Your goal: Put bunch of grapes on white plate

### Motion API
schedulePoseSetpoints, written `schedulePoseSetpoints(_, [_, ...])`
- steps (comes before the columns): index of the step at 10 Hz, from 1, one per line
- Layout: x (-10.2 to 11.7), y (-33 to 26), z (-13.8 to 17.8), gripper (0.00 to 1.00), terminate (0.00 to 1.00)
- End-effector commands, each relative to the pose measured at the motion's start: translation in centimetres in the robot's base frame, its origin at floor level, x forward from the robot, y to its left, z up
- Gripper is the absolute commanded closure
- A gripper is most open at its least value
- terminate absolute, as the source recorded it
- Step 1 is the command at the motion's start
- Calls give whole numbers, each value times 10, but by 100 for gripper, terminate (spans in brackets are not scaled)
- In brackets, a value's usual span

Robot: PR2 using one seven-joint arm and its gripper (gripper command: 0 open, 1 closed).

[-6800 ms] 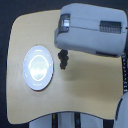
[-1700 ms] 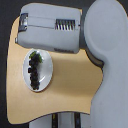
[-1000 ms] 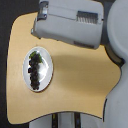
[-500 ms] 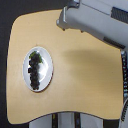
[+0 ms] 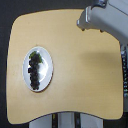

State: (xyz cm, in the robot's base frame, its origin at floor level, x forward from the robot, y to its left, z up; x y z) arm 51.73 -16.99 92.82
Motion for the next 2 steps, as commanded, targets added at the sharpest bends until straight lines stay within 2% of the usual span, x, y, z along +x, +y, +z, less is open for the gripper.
schedulePoseSetpoints(1, [-17, -63, -2, 0, 0])
schedulePoseSetpoints(2, [-18, -68, -3, 0, 100])
